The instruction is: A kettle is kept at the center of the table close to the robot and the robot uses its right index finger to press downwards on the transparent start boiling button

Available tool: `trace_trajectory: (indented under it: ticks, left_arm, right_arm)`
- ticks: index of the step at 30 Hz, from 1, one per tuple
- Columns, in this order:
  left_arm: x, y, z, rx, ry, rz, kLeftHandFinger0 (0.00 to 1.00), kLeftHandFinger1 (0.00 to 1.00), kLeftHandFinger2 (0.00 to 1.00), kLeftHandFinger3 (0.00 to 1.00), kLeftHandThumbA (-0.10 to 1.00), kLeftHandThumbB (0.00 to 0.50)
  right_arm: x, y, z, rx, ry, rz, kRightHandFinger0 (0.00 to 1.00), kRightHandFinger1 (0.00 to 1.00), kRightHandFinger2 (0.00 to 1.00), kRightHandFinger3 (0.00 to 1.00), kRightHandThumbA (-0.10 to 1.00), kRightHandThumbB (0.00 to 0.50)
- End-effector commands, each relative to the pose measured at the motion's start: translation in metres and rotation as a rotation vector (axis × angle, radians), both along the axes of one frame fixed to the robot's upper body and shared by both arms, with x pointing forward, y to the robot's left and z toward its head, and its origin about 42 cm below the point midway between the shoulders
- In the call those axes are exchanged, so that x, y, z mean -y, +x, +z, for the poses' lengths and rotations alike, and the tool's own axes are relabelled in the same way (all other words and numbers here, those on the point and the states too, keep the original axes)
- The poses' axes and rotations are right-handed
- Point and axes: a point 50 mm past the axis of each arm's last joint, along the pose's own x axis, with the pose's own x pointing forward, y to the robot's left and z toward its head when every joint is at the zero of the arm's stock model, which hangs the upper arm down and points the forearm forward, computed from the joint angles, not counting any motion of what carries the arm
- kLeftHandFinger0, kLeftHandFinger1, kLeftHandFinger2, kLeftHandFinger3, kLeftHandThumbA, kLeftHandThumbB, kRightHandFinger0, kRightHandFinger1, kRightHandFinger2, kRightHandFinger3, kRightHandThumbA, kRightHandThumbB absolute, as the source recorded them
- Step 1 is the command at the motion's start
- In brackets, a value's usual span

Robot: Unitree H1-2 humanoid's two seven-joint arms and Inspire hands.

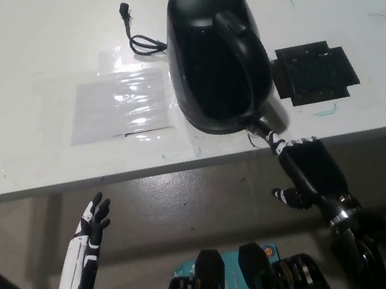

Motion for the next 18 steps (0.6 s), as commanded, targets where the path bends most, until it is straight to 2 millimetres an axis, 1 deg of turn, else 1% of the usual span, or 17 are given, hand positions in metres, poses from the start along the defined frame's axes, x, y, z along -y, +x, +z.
trace_trajectory:
  ticks: [1, 6, 7, 9, 13, 16, 18]
  left_arm:
    - [-0.002, 0.004, 0.017, 0.078, 0.025, -0.020, 1.00, 1.00, 1.00, 1.00, 1.00, 0.201]
    - [-0.003, 0.005, 0.017, 0.074, 0.023, -0.019, 1.00, 1.00, 1.00, 1.00, 1.00, 0.213]
    - [-0.003, 0.005, 0.017, 0.077, 0.024, -0.020, 1.00, 1.00, 1.00, 1.00, 1.00, 0.209]
    - [-0.002, 0.005, 0.017, 0.079, 0.025, -0.024, 1.00, 1.00, 1.00, 1.00, 1.00, 0.205]
    - [-0.002, 0.005, 0.017, 0.077, 0.026, -0.024, 1.00, 1.00, 1.00, 1.00, 1.00, 0.194]
    - [-0.002, 0.005, 0.017, 0.073, 0.028, -0.025, 1.00, 1.00, 1.00, 1.00, 1.00, 0.209]
    - [-0.002, 0.005, 0.016, 0.072, 0.026, -0.024, 1.00, 1.00, 1.00, 1.00, 1.00, 0.210]
  right_arm:
    - [-0.006, 0.014, 0.018, 0.058, 0.037, -0.002, 0.00, 0.00, 0.00, 1.00, 1.00, 0.182]
    - [-0.009, 0.021, 0.012, 0.034, 0.009, -0.015, 0.00, 0.00, 0.02, 1.00, 1.00, 0.191]
    - [-0.010, 0.023, 0.010, 0.030, 0.009, -0.015, 0.00, 0.00, 0.03, 1.00, 1.00, 0.190]
    - [-0.009, 0.023, 0.009, 0.023, 0.012, -0.018, 0.00, 0.00, 0.00, 1.00, 1.00, 0.189]
    - [-0.010, 0.025, 0.008, 0.022, 0.011, -0.016, 0.00, 0.00, 0.00, 1.00, 1.00, 0.177]
    - [-0.009, 0.026, 0.006, 0.017, -0.001, -0.020, 0.00, 0.00, 0.01, 1.00, 1.00, 0.180]
    - [-0.009, 0.026, 0.006, 0.019, 0.003, -0.018, 0.00, 0.00, 0.00, 1.00, 1.00, 0.177]
